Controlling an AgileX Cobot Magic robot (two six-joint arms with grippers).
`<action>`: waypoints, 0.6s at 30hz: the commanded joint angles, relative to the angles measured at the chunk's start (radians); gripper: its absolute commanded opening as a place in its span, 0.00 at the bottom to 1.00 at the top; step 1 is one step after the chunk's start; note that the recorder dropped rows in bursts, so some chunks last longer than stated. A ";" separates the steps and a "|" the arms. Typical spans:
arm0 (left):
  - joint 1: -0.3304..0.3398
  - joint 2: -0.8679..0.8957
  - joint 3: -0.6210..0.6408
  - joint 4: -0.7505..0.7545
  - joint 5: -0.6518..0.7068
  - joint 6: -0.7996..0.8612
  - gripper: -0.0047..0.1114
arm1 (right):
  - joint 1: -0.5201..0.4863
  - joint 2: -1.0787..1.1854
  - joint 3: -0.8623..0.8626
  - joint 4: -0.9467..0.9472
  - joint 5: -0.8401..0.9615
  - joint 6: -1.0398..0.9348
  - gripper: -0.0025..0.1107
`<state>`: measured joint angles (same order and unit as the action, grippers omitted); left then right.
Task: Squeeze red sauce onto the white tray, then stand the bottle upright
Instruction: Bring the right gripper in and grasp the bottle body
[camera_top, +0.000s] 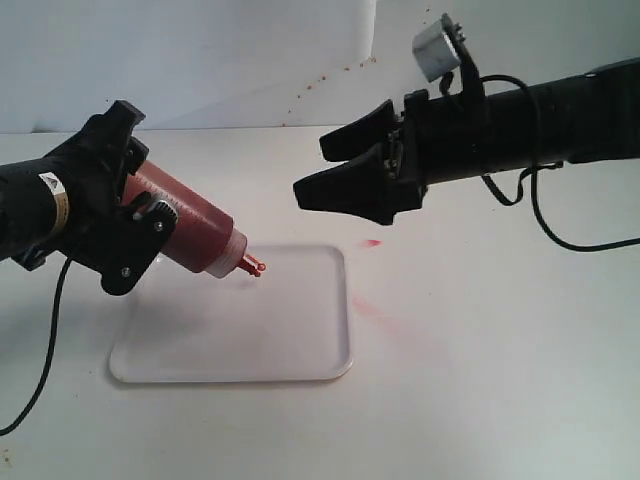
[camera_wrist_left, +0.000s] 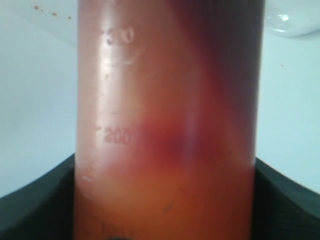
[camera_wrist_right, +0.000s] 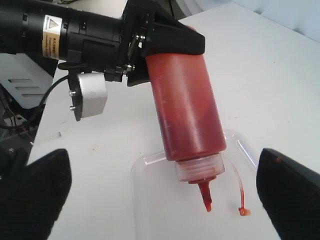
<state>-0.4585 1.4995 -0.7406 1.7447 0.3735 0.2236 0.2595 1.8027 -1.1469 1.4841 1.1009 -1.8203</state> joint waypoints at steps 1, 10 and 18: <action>-0.041 -0.011 -0.008 0.000 0.078 -0.009 0.04 | 0.091 0.019 -0.015 0.018 -0.149 -0.095 0.83; -0.046 -0.011 -0.008 0.000 0.075 -0.006 0.04 | 0.200 0.142 -0.109 -0.042 -0.253 -0.056 0.83; -0.046 -0.011 -0.008 0.000 0.075 -0.004 0.04 | 0.203 0.246 -0.208 -0.088 -0.271 -0.059 0.83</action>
<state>-0.4996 1.4995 -0.7406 1.7429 0.4151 0.2274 0.4594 2.0296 -1.3188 1.3986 0.8279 -1.8810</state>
